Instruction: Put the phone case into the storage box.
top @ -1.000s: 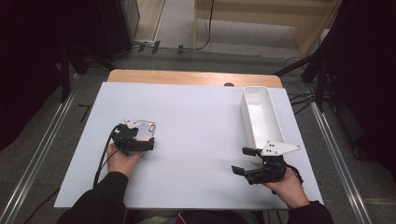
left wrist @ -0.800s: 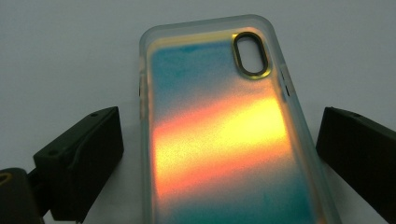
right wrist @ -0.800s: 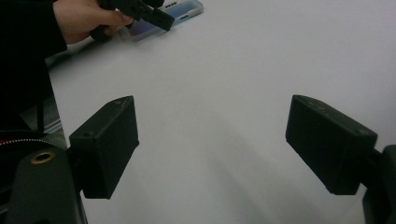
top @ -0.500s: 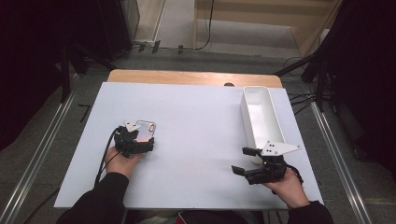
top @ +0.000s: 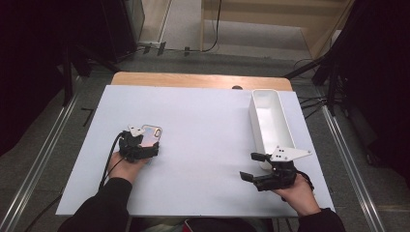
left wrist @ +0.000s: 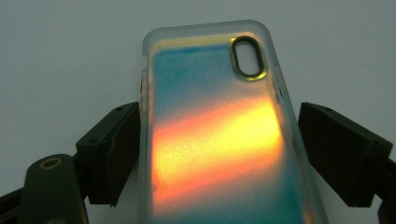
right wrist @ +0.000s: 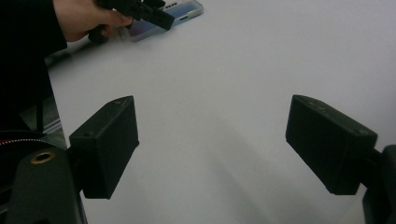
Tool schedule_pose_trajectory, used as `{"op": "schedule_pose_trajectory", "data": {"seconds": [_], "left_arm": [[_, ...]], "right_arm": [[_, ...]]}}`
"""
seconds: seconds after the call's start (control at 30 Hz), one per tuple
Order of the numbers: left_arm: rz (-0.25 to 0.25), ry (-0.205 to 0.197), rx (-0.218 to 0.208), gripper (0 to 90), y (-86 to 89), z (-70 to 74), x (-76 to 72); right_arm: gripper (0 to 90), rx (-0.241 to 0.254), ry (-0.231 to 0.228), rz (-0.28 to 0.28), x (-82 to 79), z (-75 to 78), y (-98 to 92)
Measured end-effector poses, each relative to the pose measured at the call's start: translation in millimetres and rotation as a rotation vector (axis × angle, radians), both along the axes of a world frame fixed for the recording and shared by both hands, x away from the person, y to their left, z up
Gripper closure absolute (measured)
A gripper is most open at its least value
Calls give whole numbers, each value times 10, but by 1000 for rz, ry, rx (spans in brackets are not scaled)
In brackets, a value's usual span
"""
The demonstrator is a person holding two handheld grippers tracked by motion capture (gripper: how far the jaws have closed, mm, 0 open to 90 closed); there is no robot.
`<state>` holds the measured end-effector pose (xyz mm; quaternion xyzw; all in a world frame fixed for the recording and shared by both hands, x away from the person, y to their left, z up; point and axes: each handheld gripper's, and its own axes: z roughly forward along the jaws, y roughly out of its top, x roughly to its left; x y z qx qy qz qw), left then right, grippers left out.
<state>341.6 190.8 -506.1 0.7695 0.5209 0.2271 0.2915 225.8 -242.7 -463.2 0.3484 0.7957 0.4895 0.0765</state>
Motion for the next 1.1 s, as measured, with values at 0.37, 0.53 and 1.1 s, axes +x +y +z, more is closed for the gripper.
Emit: {"op": "schedule_pose_trajectory", "data": {"seconds": [0.37,0.53,1.1], "left_arm": [[-13,17,-8,159,23,21,17],[-5,32,-30,159,46,45,35],[-66,40,-230,159,147,352,80]], "right_arm": [[158,1,0,1,-1,-1,-2],[158,3,2,-2,-2,1,-3],[158,3,9,-4,8,-4,-14]]}}
